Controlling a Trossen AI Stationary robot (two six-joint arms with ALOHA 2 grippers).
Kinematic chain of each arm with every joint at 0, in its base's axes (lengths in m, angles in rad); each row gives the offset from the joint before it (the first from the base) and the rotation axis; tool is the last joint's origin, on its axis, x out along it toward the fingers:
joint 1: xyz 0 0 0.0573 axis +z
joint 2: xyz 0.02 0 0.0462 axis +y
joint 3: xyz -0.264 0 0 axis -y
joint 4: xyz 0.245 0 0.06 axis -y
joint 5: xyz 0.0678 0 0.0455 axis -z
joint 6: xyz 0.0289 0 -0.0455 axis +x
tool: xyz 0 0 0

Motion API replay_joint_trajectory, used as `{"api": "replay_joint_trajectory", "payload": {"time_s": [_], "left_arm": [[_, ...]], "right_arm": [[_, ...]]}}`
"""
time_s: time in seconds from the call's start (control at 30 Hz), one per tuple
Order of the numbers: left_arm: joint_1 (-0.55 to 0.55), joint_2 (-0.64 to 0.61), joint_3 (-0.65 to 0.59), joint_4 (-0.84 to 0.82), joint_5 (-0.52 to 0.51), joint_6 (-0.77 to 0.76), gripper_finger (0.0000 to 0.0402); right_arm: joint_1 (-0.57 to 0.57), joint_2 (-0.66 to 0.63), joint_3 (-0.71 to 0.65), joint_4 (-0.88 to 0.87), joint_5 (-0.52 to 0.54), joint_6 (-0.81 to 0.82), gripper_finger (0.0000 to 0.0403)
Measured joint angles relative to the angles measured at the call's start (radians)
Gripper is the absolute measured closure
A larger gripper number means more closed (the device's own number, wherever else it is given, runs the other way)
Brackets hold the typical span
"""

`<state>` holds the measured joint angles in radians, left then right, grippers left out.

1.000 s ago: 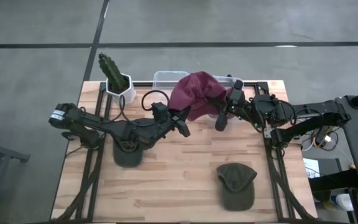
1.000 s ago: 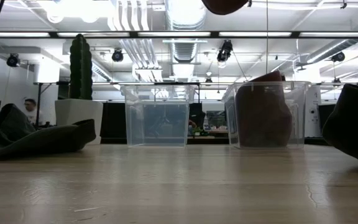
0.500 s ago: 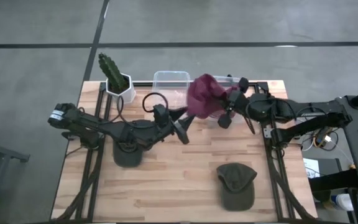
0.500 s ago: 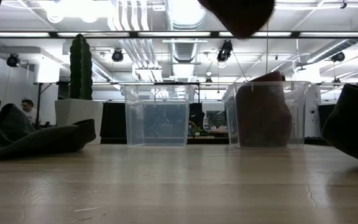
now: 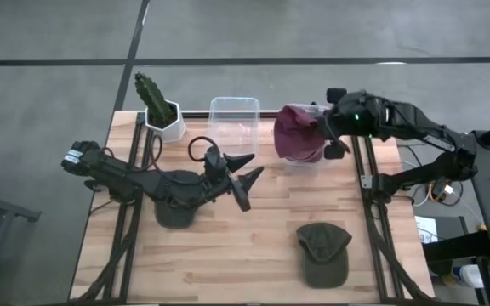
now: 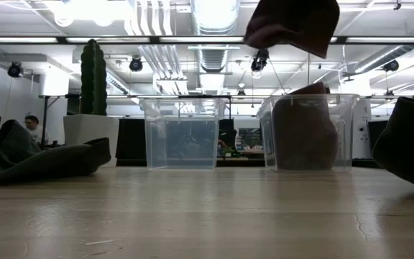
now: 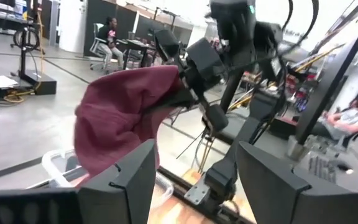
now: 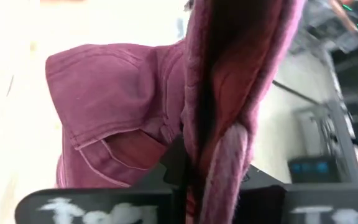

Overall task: Pick & Place hat
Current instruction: Put the red cap into the right transparent bin

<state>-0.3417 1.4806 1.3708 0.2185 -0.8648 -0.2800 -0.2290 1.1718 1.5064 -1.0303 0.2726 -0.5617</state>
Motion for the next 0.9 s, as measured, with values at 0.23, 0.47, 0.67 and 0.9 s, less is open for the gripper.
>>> {"api": "replay_joint_trajectory", "payload": {"time_s": [0.23,0.47,0.67,0.9], "left_arm": [[0.028,0.0,-0.001,-0.038,0.0,0.055,0.0189],[0.063,-0.013,-0.001,-0.041,0.0,0.151,0.0189],[0.105,-0.017,-0.001,-0.039,0.001,0.202,0.0189],[0.158,-0.018,-0.001,-0.04,0.038,0.203,0.0189]], "right_arm": [[-0.149,0.114,0.095,-0.115,-0.184,-0.315,0.0379],[-0.269,0.285,0.23,-0.325,-0.204,-0.475,0.0379],[-0.326,0.42,0.375,-0.505,-0.206,-0.564,0.0379],[-0.343,0.496,0.541,-0.508,-0.216,-0.62,0.0377]]}}
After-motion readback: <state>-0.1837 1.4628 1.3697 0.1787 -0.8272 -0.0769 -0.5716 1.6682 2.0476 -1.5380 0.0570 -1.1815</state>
